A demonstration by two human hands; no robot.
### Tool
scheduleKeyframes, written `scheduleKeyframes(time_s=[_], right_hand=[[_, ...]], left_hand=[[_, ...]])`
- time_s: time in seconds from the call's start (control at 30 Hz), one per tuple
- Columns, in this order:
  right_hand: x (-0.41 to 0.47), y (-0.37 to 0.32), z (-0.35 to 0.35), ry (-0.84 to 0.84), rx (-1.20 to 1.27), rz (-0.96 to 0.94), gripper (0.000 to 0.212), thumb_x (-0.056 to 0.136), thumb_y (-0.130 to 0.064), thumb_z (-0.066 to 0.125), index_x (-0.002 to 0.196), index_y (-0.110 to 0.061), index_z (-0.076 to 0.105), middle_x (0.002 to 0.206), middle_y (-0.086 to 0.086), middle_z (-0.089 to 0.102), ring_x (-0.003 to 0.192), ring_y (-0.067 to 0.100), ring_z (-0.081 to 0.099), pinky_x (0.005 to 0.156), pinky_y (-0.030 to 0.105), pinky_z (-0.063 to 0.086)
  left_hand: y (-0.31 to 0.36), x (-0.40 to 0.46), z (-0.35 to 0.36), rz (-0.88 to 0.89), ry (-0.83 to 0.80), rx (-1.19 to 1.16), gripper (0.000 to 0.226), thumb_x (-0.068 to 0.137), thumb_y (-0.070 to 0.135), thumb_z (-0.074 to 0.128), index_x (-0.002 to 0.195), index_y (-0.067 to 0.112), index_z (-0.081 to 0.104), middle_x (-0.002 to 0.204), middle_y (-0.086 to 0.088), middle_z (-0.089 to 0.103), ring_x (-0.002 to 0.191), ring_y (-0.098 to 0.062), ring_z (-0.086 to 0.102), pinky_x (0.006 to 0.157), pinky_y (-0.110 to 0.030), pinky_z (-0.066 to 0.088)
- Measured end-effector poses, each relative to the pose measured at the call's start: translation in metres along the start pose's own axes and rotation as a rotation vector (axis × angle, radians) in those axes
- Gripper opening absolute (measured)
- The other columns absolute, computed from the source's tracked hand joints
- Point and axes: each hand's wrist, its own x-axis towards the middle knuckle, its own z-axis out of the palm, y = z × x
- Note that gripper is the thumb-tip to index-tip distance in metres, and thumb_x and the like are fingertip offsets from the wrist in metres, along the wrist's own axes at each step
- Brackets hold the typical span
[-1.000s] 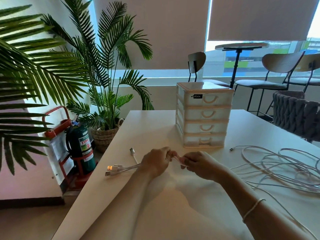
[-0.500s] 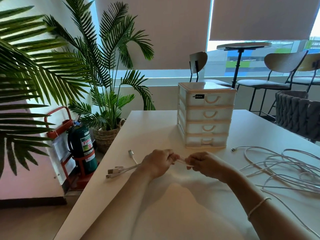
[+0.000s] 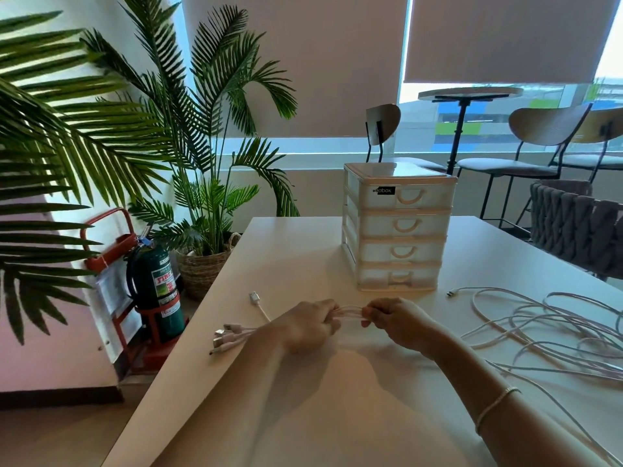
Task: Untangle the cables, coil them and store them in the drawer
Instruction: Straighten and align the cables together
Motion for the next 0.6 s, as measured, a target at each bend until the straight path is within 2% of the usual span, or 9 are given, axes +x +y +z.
scheduleKeyframes(time_s=[0.07, 0.13, 0.2, 0.3, 0.4, 0.5, 0.6], right_hand=[[0.0, -0.001, 0.0, 0.016, 0.013, -0.012, 0.034, 0.095, -0.025, 0.048, 0.063, -0.028, 0.059, 0.059, -0.007, 0.044, 0.052, 0.009, 0.034, 0.052, 0.021, 0.026], [0.001, -0.001, 0.001, 0.031, 0.059, -0.009, 0.034, 0.094, -0.023, 0.05, 0.062, -0.028, 0.06, 0.057, -0.007, 0.043, 0.051, 0.009, 0.033, 0.051, 0.021, 0.026], [0.004, 0.001, 0.001, 0.07, 0.114, -0.011, 0.033, 0.093, -0.021, 0.053, 0.06, -0.026, 0.059, 0.054, -0.008, 0.044, 0.052, 0.01, 0.035, 0.053, 0.022, 0.027], [0.002, 0.002, -0.001, 0.096, 0.13, -0.047, 0.03, 0.089, -0.019, 0.058, 0.061, -0.029, 0.062, 0.046, -0.011, 0.049, 0.05, 0.006, 0.038, 0.051, 0.018, 0.029], [-0.002, 0.001, -0.001, -0.003, 0.055, -0.06, 0.034, 0.089, -0.023, 0.057, 0.056, -0.03, 0.062, 0.048, -0.01, 0.049, 0.049, 0.005, 0.039, 0.052, 0.02, 0.031], [-0.003, 0.001, -0.001, -0.121, 0.034, -0.012, 0.03, 0.09, -0.024, 0.056, 0.062, -0.028, 0.065, 0.048, -0.009, 0.053, 0.044, 0.002, 0.039, 0.052, 0.02, 0.033], [0.0, 0.004, -0.003, -0.057, -0.039, 0.003, 0.034, 0.091, -0.025, 0.056, 0.057, -0.027, 0.059, 0.049, -0.009, 0.051, 0.044, 0.001, 0.038, 0.052, 0.017, 0.032]], left_hand=[[0.003, 0.003, 0.003, 0.036, 0.043, -0.003, 0.018, 0.097, 0.027, 0.044, 0.1, 0.015, 0.057, 0.099, -0.011, 0.064, 0.091, -0.026, 0.056, 0.078, -0.029, 0.04], [0.002, 0.003, 0.004, 0.047, 0.074, 0.004, 0.021, 0.097, 0.03, 0.043, 0.099, 0.019, 0.061, 0.088, -0.004, 0.062, 0.081, -0.023, 0.052, 0.074, -0.028, 0.038], [-0.001, 0.004, 0.005, 0.032, 0.046, -0.002, 0.019, 0.095, 0.03, 0.044, 0.088, 0.029, 0.062, 0.073, 0.011, 0.053, 0.076, -0.016, 0.048, 0.071, -0.025, 0.037], [-0.003, 0.005, 0.005, -0.001, 0.03, -0.025, 0.023, 0.093, 0.029, 0.045, 0.073, 0.032, 0.055, 0.066, 0.012, 0.049, 0.075, -0.015, 0.048, 0.072, -0.027, 0.039], [-0.006, 0.005, 0.005, -0.013, 0.092, -0.003, 0.02, 0.093, 0.036, 0.046, 0.079, 0.032, 0.059, 0.075, 0.007, 0.057, 0.081, -0.018, 0.053, 0.082, -0.032, 0.044], [-0.01, 0.005, 0.006, -0.027, 0.124, -0.017, 0.016, 0.092, 0.038, 0.049, 0.095, 0.036, 0.064, 0.102, 0.0, 0.066, 0.098, -0.02, 0.057, 0.091, -0.035, 0.046], [-0.009, 0.007, 0.009, 0.002, 0.112, -0.089, 0.015, 0.09, 0.035, 0.056, 0.099, 0.034, 0.068, 0.103, 0.002, 0.068, 0.101, -0.017, 0.06, 0.094, -0.034, 0.046]])
